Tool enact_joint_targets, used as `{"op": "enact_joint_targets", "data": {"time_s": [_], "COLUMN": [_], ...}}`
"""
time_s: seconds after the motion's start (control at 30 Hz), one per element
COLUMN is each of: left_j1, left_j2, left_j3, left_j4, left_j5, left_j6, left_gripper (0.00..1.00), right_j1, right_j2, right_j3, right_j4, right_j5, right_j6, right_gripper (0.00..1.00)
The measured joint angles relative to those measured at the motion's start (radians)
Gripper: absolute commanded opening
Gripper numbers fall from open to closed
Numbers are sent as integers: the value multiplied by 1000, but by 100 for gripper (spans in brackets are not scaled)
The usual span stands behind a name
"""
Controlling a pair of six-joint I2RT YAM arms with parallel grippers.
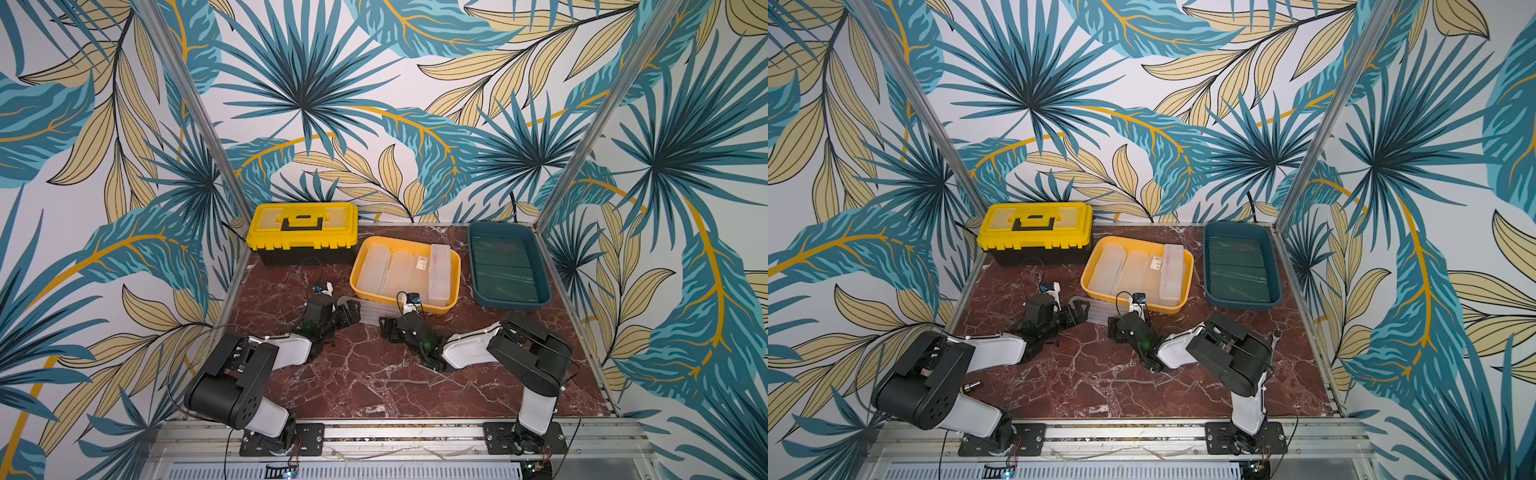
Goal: Place the pencil cases by color into the storage box
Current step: Pick up the pencil case from the center of the board.
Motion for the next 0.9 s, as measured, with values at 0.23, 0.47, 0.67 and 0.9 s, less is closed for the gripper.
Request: {"op": "enact_joint_targets", "data": {"time_s": [0.23,0.47,0.67,0.9], "left_j1": [10,23,47,53], "left_j2": [23,54,67,67], "left_j3": [11,35,49,50], "left_j4": [20,34,55,73], "left_j5": [-15,-16,-24,16], "left_j6": [0,1,0,-3], "left_gripper": [100,100,100,100], "right_j1": [-5,7,58,169], "right_j2": [8,8,8,8], "right_j3": [27,35,77,140], "right_j4": [-21,-35,-118,-198], "right_j5": [-39,-50,-47,-64], "right_j6": [-12,-21,-42,-65], "right_gripper": [85,84,84,84]}}
